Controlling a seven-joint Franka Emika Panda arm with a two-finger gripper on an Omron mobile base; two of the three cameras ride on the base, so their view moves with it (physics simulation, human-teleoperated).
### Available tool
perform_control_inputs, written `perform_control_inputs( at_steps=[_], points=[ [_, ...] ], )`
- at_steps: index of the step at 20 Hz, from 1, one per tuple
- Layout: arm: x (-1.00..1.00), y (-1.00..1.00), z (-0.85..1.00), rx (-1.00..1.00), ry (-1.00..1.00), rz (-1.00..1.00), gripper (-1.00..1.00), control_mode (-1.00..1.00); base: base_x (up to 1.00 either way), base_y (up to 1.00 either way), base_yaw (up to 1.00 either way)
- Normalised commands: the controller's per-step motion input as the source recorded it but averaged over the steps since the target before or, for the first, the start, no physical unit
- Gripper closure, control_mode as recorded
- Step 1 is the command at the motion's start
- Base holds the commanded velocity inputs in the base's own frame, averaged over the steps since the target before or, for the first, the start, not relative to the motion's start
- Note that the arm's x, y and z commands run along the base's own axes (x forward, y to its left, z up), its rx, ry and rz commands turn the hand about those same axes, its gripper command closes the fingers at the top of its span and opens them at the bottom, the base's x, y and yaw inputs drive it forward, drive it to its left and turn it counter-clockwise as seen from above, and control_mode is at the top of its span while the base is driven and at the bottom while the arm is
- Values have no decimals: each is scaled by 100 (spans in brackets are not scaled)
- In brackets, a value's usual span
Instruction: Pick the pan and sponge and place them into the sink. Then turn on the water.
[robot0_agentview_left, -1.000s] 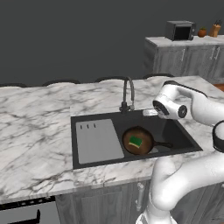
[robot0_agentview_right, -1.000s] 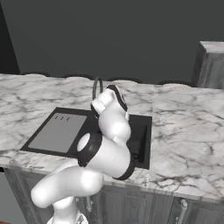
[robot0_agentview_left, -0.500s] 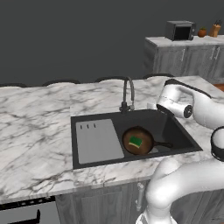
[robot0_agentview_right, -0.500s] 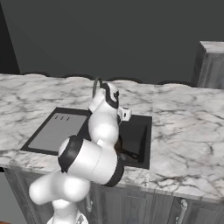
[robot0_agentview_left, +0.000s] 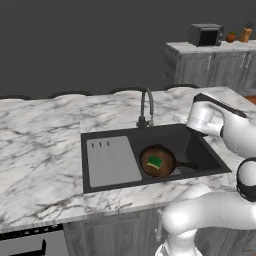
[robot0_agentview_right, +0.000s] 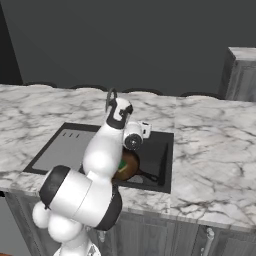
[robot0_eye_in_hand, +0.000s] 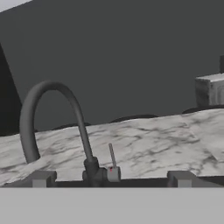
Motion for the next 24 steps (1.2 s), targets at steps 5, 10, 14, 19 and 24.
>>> perform_control_inputs(
  at_steps=[5, 10, 14, 19, 24],
  points=[
    [1, -1, -10, 7, -2, 10, -100, -100, 0, 0, 0],
    [0, 10, 0, -1, -7, 14, -100, -100, 0, 0, 0],
    [-13, 23, 3, -5, -7, 12, -100, -100, 0, 0, 0],
    [-12, 29, -17, -5, -13, 10, -100, -100, 0, 0, 0],
    [3, 22, -6, -6, -17, 4, -100, -100, 0, 0, 0]
  ],
)
